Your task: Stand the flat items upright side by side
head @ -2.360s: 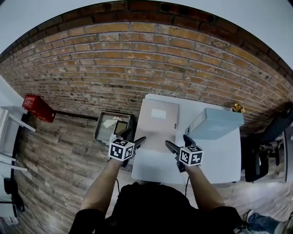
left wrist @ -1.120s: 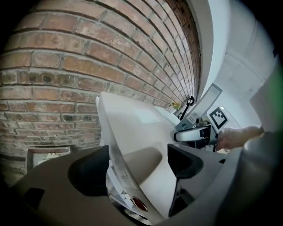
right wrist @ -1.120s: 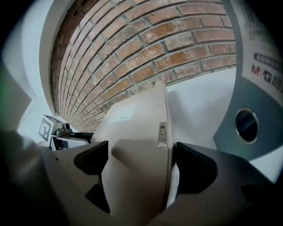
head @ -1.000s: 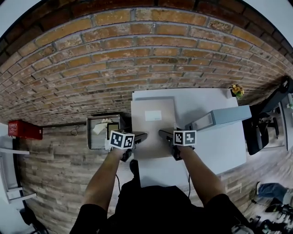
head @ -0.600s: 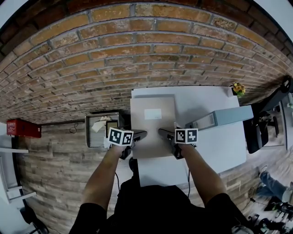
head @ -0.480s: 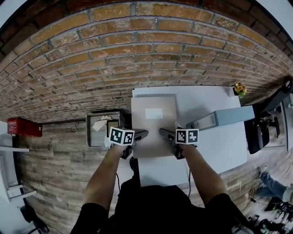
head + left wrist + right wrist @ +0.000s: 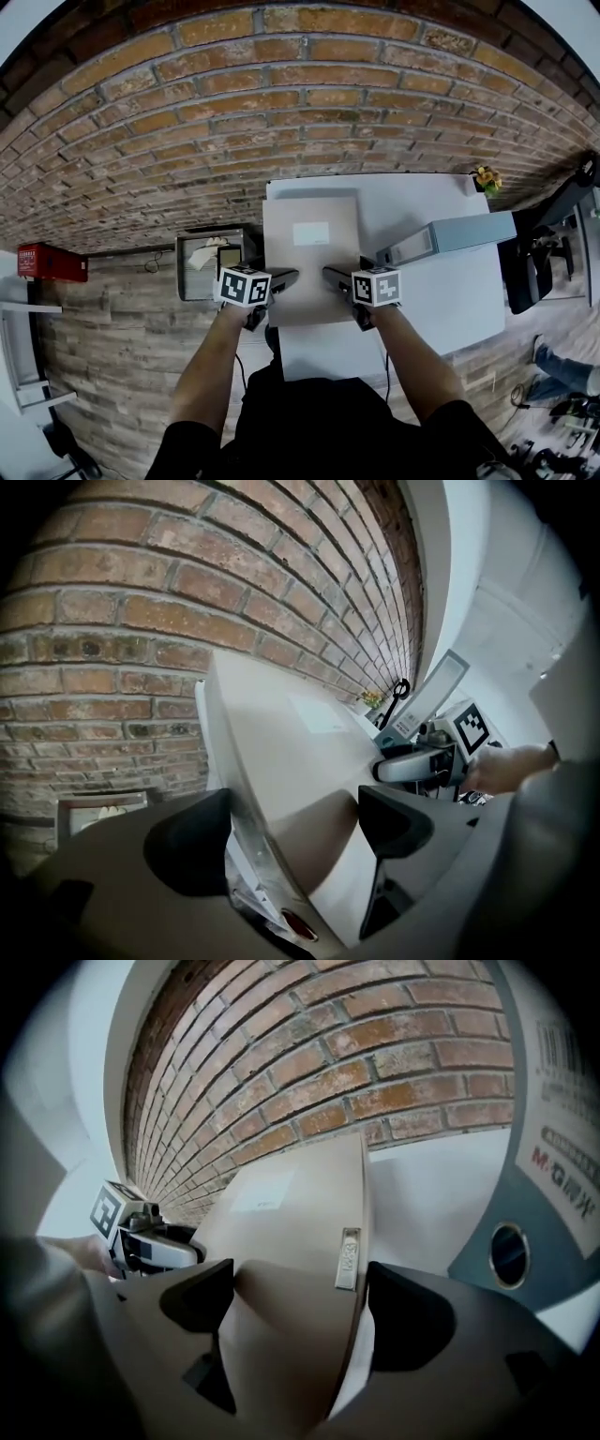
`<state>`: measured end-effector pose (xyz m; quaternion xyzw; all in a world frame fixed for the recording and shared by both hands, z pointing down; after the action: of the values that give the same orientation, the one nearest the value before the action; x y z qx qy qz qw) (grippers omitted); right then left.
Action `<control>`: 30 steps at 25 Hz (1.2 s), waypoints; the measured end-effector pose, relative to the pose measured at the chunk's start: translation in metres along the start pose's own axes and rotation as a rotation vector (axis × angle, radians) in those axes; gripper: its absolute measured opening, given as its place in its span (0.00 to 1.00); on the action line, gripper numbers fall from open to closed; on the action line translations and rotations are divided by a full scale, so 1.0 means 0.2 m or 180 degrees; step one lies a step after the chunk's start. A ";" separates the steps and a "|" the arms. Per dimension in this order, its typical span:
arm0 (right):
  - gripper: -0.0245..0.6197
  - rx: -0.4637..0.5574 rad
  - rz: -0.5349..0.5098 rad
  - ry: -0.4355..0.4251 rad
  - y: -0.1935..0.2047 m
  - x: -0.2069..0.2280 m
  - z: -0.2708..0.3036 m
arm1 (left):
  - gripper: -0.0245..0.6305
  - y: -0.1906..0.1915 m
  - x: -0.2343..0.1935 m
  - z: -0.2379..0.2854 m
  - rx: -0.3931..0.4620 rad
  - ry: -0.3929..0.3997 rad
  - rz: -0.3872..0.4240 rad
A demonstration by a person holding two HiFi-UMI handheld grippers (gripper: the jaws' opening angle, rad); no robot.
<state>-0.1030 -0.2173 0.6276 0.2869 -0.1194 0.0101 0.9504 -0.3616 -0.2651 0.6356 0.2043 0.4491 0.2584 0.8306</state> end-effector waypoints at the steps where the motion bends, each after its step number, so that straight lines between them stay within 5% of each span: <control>1: 0.75 0.0012 -0.0042 0.0005 -0.01 -0.01 -0.01 | 0.70 0.00 0.01 -0.01 0.0022 -0.0020 0.0029; 13: 0.74 0.0534 -0.0526 0.0158 -0.16 -0.08 -0.15 | 0.70 -0.17 0.16 -0.11 0.0195 -0.0358 0.0711; 21: 0.72 0.1000 -0.0695 0.0239 -0.17 -0.12 -0.24 | 0.66 -0.22 0.24 -0.20 0.0539 -0.0506 0.0923; 30: 0.70 0.1299 -0.0948 0.0306 -0.10 -0.12 -0.33 | 0.65 -0.16 0.35 -0.21 0.0602 -0.0705 0.1034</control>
<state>-0.1097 -0.1966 0.5571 0.4864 -0.0261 -0.0926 0.8684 -0.3564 -0.2418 0.5510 0.3781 0.3385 0.3215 0.7994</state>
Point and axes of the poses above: the fingertips, and each gripper's own axes: z forward along the fingers, x to its right, y out of its underside, the point moved 10 cm from there along -z, backward along the fingers, and after that the axes turned 13 degrees about y, right-handed, at the moved point
